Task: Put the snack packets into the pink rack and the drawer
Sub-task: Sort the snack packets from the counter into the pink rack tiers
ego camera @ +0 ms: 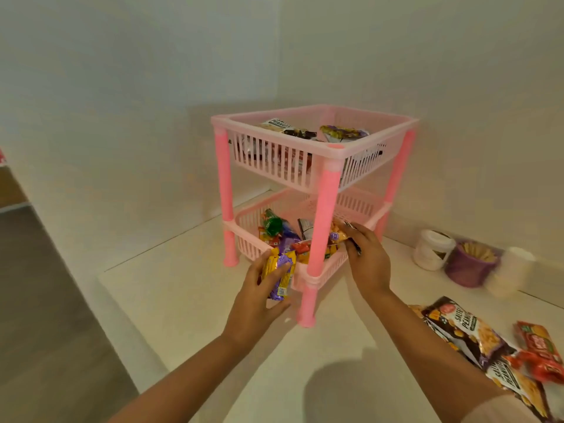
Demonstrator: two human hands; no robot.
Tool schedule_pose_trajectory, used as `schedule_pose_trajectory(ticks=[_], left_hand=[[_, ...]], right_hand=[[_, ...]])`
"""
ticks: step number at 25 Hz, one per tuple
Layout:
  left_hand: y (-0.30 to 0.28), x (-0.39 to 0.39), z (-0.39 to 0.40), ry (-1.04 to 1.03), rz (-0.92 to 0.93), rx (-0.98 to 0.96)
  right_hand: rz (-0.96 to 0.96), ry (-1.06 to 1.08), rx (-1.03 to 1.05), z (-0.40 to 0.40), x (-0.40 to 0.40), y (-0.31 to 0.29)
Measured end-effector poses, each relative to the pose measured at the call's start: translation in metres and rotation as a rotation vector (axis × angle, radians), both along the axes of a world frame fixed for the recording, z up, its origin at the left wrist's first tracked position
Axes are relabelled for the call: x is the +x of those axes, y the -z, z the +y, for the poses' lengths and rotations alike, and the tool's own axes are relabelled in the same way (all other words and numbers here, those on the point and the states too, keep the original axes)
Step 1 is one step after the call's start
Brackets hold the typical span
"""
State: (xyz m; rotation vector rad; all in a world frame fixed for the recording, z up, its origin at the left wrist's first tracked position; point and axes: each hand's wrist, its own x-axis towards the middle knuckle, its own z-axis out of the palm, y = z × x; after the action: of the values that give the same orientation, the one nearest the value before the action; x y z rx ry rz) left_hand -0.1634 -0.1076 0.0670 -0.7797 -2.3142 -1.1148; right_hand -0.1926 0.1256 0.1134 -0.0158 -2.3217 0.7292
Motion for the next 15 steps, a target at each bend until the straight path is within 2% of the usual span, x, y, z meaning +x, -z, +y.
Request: schedule_pose_trajectory(ticks=[3, 7, 10, 14, 15], left_hand=[[-0.012, -0.033, -0.014, -0.066, -0.029, 0.027], [-0.029, -0.077, -0.009, -0.039, -0.099, 0.005], [-0.043, -0.106, 0.007, -0.050, -0.186, -0.020], [-0.049, -0.136, 0.022, -0.056, -0.272, -0.154], [-0.048, -0.142, 0.025, -0.046, -0.283, -0.198]], right_hand=[[-0.026, -0.017, 0.037, -0.012, -0.017, -0.007], [-0.082, -0.027, 0.053, -0.030, -0.036, -0.010], [-0.145, 0.011, -0.077, -0.039, -0.048, -0.006], [-0.271, 0.009, -0.442, -0.038, -0.068, 0.012], [-0.286, 0.002, -0.477, -0.036, -0.070, 0.014]])
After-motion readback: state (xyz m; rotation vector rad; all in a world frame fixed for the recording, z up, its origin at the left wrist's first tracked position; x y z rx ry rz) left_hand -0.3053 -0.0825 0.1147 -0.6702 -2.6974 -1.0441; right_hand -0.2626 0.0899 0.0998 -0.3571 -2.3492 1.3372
